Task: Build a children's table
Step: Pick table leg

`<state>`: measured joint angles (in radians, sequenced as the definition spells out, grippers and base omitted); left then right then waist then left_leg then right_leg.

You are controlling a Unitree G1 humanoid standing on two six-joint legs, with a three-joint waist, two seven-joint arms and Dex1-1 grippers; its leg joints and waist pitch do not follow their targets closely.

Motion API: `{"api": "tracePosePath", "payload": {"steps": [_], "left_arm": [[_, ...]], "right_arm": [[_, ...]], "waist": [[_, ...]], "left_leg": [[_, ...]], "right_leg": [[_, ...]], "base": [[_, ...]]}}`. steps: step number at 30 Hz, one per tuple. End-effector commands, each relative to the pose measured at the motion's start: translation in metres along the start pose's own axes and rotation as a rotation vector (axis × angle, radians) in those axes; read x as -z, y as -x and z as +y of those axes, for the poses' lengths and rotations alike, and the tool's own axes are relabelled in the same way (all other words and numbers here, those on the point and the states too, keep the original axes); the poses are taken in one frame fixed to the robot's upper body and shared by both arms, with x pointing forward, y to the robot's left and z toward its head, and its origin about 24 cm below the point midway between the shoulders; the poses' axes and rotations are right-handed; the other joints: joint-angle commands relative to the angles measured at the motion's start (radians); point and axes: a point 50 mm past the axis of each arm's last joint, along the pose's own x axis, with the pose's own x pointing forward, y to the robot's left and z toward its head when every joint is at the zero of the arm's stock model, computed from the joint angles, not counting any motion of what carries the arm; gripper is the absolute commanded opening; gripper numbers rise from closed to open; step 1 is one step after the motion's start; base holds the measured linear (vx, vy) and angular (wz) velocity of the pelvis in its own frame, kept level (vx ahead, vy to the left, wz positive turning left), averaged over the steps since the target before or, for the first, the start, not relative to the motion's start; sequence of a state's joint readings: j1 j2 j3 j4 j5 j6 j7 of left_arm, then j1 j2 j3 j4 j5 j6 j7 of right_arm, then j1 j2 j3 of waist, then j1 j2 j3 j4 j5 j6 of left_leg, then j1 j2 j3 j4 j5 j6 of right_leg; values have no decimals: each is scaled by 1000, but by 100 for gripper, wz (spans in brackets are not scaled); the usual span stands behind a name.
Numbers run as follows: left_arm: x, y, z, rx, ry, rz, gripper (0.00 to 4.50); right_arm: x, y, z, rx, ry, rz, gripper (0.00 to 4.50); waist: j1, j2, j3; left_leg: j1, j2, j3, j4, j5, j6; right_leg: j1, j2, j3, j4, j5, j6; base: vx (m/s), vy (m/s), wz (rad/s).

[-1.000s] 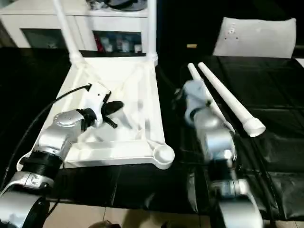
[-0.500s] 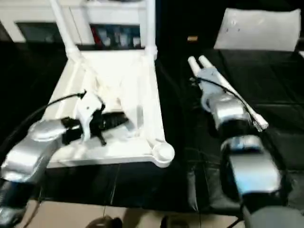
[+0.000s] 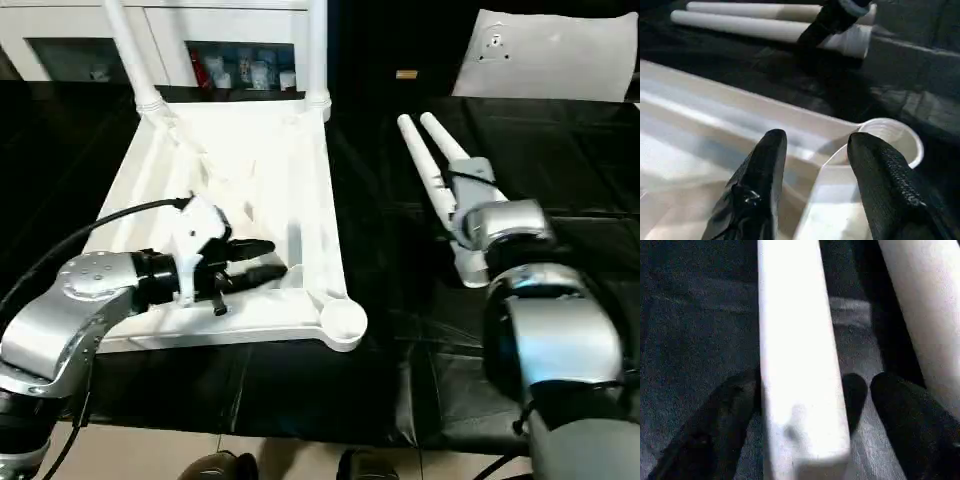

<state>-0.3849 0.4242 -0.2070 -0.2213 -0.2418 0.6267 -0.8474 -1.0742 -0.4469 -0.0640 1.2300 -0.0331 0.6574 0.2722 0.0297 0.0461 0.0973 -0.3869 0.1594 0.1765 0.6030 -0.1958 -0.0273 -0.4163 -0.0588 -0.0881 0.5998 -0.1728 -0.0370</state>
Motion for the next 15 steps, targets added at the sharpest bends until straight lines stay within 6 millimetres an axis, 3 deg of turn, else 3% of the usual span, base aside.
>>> {"api": "tracePosePath", "payload": {"steps": [1, 3, 7, 15], "left_arm": [[-5, 1, -1, 9, -21, 4, 257], [-6, 1, 0, 7, -22, 7, 268], [-6, 1, 0, 5, -20, 12, 292], [-6, -1, -3, 21, -9, 11, 351]], "right_arm": [[3, 1, 0, -34, -11, 42, 361], [4, 2, -1, -57, -6, 62, 335], [4, 3, -3, -63, -3, 70, 325], [5, 3, -2, -95, 22, 76, 245]], "waist": [[-2, -5, -65], [-1, -10, -65], [-1, -7, -65], [0, -6, -69]], "left_leg": [[14, 67, -17, -56, -104, 86], [12, 66, -17, -55, -101, 89], [14, 68, -17, -54, -92, 89], [13, 68, -17, -53, -89, 91]], "right_leg": [[66, -83, 58, -58, -152, -285], [68, -84, 58, -57, -156, -286], [65, -83, 58, -58, -159, -283], [66, -84, 57, -57, -147, -289]], "base": [[0, 0, 0], [0, 0, 0], [0, 0, 0], [0, 0, 0]]}}
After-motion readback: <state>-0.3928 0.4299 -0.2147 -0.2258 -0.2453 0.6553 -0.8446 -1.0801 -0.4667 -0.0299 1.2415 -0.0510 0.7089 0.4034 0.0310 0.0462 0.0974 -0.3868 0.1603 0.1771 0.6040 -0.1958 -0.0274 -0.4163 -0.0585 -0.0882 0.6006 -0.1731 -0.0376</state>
